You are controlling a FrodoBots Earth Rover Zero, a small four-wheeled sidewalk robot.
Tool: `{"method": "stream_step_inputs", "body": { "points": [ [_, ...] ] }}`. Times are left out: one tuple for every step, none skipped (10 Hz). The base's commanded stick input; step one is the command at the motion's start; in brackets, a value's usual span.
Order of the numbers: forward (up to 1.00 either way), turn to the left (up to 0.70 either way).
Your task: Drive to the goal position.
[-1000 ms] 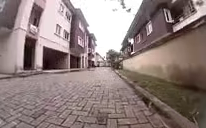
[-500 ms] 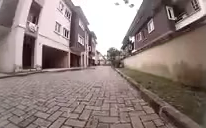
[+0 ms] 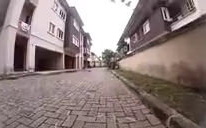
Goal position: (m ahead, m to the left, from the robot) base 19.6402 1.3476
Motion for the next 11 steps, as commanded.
{"method": "stream_step_inputs", "body": {
  "points": [
    [0.50, 0.00],
    [0.50, 0.00],
    [0.50, 0.00],
    [0.50, 0.00],
    [0.50, 0.00],
    [0.50, 0.00],
    [0.50, 0.00],
    [0.50, -0.11],
    [0.50, -0.43],
    [0.50, -0.24],
    [0.50, 0.00]
  ]
}}
